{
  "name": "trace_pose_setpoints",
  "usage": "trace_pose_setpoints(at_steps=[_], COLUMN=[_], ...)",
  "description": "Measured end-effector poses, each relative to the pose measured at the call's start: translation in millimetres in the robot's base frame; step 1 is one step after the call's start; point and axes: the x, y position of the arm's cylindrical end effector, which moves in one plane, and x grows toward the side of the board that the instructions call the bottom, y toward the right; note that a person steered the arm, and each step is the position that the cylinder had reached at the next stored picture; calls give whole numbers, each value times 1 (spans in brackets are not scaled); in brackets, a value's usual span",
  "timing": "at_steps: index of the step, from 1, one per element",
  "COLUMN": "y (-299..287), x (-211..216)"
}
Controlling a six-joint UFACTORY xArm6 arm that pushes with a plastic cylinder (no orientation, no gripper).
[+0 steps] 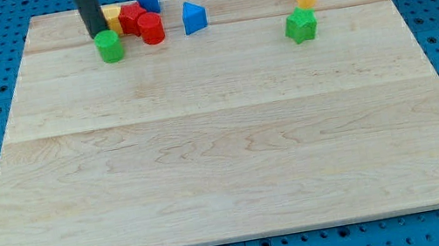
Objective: Move the green circle to the bottom of the blue triangle
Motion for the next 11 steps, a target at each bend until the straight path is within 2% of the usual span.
trace_pose_setpoints(at_steps=[1, 2, 4, 5, 8, 11], y=[36, 18, -69, -31, 80, 76], x=[33, 87, 134, 144, 129, 120])
